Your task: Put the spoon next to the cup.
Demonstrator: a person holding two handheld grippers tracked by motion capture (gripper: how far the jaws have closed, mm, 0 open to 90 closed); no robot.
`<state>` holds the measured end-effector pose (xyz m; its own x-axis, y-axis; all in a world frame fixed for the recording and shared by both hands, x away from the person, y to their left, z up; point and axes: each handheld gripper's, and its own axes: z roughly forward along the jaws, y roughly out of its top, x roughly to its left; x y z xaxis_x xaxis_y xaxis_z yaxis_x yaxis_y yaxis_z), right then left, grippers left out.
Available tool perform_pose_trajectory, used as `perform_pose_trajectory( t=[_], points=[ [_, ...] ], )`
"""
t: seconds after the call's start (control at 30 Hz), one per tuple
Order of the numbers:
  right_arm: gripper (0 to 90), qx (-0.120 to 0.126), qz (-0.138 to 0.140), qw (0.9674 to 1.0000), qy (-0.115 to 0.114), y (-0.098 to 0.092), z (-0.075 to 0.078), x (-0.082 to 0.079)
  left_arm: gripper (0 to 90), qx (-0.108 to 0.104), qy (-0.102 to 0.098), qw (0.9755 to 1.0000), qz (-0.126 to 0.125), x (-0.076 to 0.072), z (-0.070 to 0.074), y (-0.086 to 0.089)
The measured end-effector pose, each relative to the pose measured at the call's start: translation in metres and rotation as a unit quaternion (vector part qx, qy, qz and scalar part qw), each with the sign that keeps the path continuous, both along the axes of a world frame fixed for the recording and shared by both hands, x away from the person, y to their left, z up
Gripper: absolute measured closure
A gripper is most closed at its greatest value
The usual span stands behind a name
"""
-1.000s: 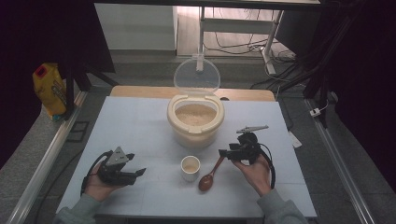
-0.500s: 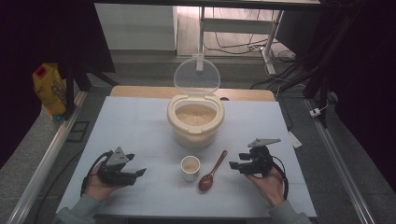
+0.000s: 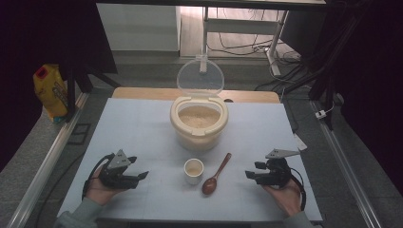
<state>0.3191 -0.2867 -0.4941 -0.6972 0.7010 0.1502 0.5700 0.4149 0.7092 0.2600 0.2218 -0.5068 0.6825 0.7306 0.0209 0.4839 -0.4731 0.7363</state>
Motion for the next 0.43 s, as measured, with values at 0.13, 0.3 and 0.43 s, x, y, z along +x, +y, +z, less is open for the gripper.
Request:
perform_pose_trajectory(
  t=[0.13, 0.3, 0.43],
  points=[
    [38.3, 0.000, 0.011, 0.9998, -0.019, 0.0040, 0.0049, -0.0015, 27.8, -0.001, -0.001, 1.0000, 0.001, -0.0005, 0.0003, 0.0005],
    [38.1, 0.005, 0.014, 0.9995, -0.028, 0.0060, 0.0068, -0.0025, 27.7, -0.003, -0.001, 1.0000, 0.003, -0.0007, 0.0004, 0.0014],
    [37.5, 0.007, 0.015, 0.9994, -0.029, 0.0050, 0.0070, -0.0029, 27.6, -0.005, -0.001, 1.0000, 0.003, -0.0010, 0.0002, 0.0020]
  ],
)
